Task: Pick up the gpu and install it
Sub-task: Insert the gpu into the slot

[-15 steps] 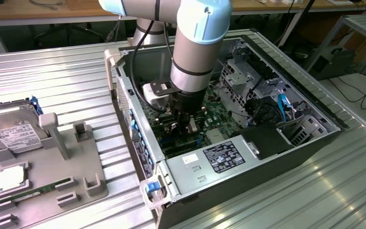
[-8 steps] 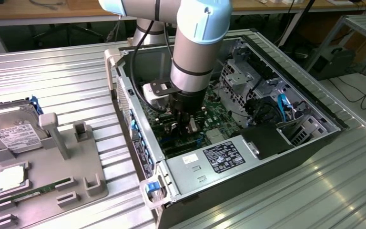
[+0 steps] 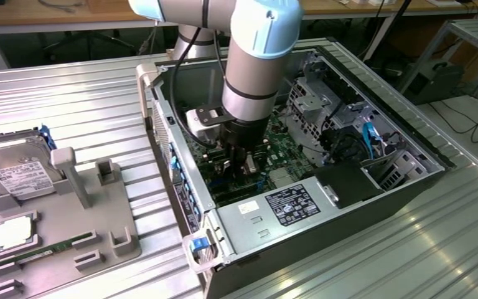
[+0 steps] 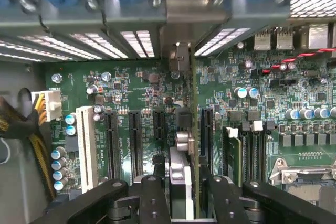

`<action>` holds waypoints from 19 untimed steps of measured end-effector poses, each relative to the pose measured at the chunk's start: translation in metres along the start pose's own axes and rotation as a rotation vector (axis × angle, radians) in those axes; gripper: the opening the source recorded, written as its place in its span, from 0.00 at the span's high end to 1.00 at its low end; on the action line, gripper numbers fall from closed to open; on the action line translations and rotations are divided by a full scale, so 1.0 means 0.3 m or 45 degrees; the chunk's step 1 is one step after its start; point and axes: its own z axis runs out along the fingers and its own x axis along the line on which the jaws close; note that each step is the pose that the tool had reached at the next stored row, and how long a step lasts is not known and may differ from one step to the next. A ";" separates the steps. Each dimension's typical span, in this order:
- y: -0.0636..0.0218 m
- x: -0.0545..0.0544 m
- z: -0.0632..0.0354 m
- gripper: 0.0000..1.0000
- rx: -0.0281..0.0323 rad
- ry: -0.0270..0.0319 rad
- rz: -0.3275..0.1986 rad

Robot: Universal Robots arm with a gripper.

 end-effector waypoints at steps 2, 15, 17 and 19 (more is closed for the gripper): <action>0.000 0.000 -0.009 0.64 0.0001 -0.0002 0.000; -0.002 -0.011 -0.157 0.64 0.0000 0.0000 0.000; -0.002 -0.013 -0.171 0.64 0.0000 0.0001 0.000; -0.002 -0.014 -0.178 0.64 -0.0001 0.0003 0.000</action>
